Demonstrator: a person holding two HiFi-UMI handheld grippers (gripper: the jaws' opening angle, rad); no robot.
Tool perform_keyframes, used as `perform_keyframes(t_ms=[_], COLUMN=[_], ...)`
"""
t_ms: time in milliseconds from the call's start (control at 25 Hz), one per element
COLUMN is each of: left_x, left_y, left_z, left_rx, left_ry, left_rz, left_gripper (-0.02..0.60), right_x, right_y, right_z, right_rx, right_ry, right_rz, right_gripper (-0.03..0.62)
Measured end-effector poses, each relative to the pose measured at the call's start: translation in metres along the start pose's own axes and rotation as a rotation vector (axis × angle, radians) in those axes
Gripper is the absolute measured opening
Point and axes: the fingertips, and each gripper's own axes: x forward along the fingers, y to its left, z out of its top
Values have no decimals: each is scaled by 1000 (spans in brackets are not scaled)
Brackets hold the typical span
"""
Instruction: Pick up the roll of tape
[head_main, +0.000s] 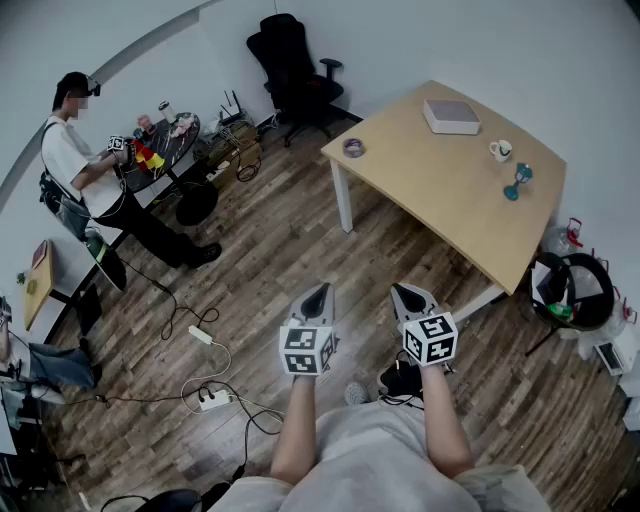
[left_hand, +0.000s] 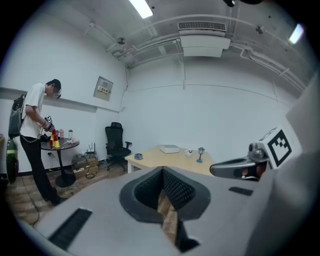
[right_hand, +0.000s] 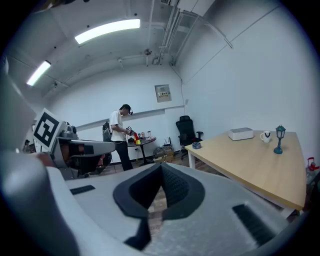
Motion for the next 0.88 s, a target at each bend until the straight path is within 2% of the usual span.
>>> perform_keyframes(t_ms=[400, 600, 640, 680, 800, 880], left_x=[15, 15, 14, 13, 7, 7], left_y=[0, 6, 8, 9, 15, 24], left_z=[1, 0, 0, 1, 6, 15], left_rx=[-5, -8, -7, -5, -21, -46], left_ry=[12, 18, 14, 8, -16, -44], left_rz=[-3, 2, 0, -5, -27, -21], left_gripper=[5, 6, 9, 10, 76, 81], right_x=[-3, 0, 0, 0, -2, -2], right_y=[-19, -23, -24, -25, -28, -32], right_z=[9, 14, 14, 14, 17, 21], right_rx=[-46, -16, -8, 0, 9, 11], right_ry=[9, 1, 2, 0, -18, -28], right_rz=[-35, -32, -29, -29, -42, -41], right_gripper=[2, 6, 35, 91, 160, 173])
